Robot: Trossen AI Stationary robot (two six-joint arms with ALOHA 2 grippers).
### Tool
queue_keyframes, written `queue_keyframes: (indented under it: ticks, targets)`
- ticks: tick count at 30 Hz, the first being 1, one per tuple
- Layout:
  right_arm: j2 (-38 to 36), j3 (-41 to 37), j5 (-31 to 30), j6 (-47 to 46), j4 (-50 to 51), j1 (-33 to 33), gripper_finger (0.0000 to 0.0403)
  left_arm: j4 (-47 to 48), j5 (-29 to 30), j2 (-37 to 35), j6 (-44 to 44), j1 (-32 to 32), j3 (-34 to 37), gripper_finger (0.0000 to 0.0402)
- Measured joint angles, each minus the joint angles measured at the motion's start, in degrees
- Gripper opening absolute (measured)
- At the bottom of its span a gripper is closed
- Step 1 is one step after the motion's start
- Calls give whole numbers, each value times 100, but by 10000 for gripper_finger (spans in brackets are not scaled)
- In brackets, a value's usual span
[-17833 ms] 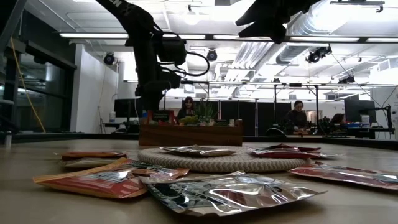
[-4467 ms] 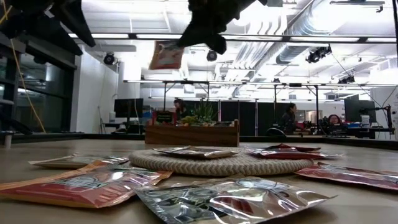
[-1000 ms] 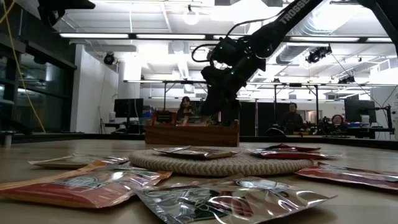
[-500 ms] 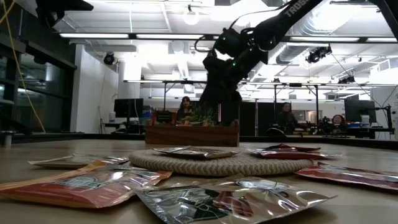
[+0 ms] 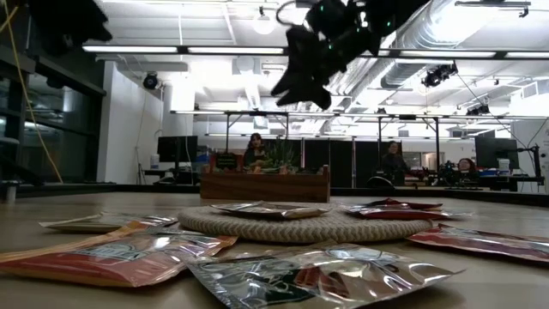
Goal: Pick & Place Tea
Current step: Put the light brown tea bag into the right section of the wooden organizer
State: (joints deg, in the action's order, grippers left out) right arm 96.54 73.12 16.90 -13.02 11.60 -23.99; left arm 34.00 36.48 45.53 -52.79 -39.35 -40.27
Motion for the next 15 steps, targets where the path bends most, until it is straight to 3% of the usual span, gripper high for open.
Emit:
queue_keyframes:
  ticks: [7,15]
  targets:
    - [-68,0,10,-130,0,745,147,-536,-332,1086,-325,0,0,9]
    - [-68,0,-60,-153,17,1766,147,-2116,-498,2540,-914,0,0,2]
